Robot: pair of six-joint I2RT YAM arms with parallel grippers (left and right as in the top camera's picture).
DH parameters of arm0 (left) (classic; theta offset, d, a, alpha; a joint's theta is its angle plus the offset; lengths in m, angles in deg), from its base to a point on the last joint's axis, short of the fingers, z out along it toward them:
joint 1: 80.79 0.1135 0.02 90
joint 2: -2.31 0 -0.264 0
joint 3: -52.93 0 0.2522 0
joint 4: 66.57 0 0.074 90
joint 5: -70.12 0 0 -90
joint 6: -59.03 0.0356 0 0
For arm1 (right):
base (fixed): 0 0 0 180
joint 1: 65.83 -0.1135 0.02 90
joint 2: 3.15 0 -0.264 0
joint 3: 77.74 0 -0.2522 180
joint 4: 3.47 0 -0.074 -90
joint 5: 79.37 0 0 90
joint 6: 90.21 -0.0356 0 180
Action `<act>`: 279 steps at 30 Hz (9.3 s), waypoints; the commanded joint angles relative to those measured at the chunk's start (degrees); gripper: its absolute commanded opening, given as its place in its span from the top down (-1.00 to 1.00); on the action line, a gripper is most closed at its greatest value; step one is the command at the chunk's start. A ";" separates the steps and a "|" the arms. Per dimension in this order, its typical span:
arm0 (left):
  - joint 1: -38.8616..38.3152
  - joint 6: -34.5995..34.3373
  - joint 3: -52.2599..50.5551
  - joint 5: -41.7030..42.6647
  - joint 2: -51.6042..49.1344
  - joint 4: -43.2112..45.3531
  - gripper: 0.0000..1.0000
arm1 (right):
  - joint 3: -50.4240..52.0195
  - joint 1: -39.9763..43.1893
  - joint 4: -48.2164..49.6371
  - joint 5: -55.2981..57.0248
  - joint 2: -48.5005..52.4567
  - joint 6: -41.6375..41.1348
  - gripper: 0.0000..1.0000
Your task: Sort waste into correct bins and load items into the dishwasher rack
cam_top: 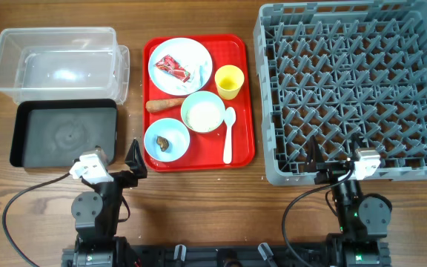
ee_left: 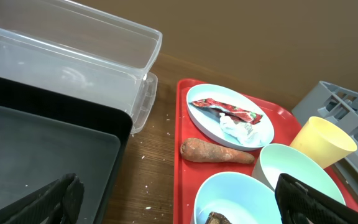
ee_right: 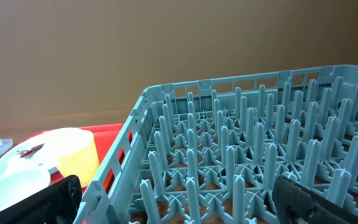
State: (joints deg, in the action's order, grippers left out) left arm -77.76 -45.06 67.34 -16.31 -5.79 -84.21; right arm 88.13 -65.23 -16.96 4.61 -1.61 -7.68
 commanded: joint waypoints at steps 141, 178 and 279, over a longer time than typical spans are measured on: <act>-13.79 39.41 112.83 12.61 -132.26 -46.31 -0.15 | -44.11 0.22 -17.03 -22.27 62.75 -3.06 -1.00; 0.13 9.33 117.31 11.45 -103.27 -72.30 -1.00 | -44.09 0.22 -17.29 -22.32 62.75 -3.23 -0.99; 18.14 10.23 63.98 27.96 -69.29 -48.70 0.92 | -44.09 0.22 -17.75 -21.88 62.77 -6.25 -0.99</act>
State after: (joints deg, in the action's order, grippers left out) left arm -66.05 -39.50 130.83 2.27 -73.17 -134.26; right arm 45.05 -65.01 -34.79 -17.60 60.84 -13.47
